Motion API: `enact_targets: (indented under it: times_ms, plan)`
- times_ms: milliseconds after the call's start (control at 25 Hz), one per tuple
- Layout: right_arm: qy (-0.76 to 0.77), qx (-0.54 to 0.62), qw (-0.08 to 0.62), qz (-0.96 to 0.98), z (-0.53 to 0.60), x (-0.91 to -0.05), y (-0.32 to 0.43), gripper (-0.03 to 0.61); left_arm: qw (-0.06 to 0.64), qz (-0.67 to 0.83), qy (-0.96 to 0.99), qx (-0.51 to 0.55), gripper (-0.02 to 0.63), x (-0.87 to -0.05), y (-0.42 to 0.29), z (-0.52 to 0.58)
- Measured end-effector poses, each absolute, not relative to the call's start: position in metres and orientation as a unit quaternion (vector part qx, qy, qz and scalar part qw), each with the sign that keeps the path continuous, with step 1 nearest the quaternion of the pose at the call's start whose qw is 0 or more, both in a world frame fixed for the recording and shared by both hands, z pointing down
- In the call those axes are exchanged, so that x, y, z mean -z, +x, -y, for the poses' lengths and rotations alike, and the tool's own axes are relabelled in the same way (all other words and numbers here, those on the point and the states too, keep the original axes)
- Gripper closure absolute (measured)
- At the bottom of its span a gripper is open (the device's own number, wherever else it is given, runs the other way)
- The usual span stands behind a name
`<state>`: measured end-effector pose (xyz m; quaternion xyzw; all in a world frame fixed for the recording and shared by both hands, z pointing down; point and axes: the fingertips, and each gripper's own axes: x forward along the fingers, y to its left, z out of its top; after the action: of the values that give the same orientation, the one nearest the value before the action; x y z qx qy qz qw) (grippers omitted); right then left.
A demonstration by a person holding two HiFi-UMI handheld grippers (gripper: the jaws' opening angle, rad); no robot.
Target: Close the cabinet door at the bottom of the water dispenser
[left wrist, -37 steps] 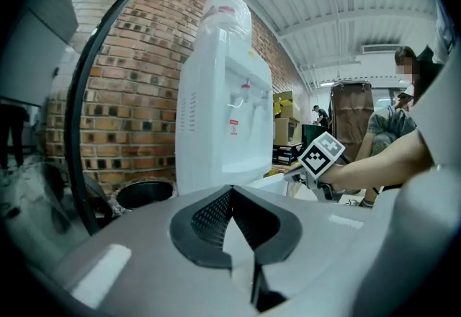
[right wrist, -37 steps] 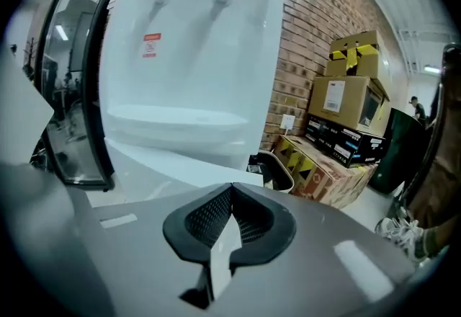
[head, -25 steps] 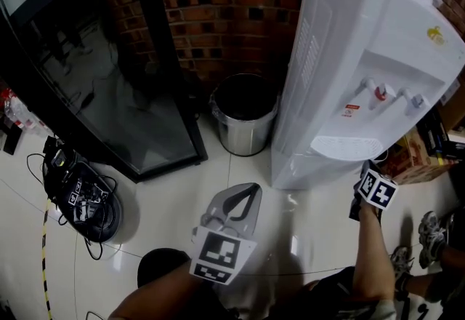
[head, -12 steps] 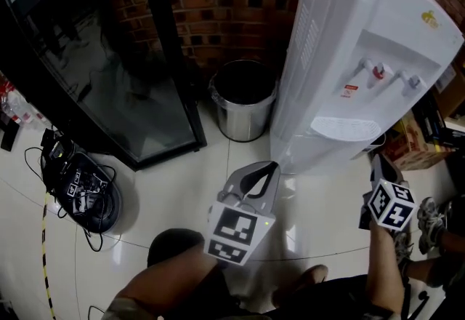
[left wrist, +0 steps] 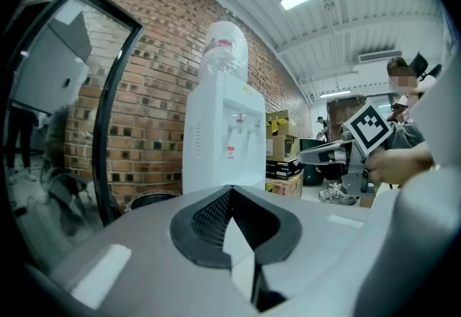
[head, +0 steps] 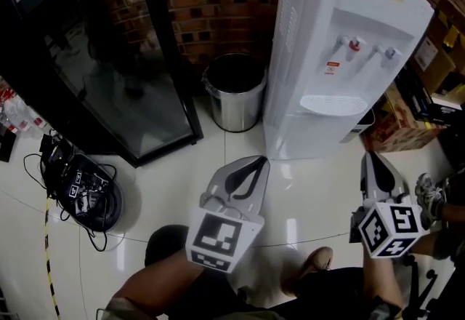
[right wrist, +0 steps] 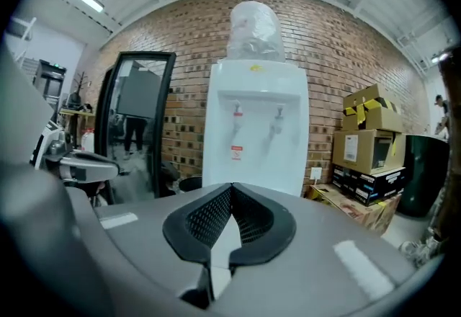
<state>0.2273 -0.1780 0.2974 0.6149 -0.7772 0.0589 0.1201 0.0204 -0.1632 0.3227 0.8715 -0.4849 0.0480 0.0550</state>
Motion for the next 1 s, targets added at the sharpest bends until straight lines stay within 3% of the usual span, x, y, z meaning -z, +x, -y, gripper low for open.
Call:
enact_targets:
  times_ms: [240,1000]
  plan:
    - [0.57,-0.058,0.13,0.809,0.118,-0.295,0.187,0.578,0.087,0.52,0.85,-0.014,0.612,-0.312,-0.025,0.123]
    - [0.5,-0.099,0.117,0.852,-0.016,-0.325,0.127,0.578,0.032,0.499,0.863,-0.075,0.613,-0.306,-0.022,0.006]
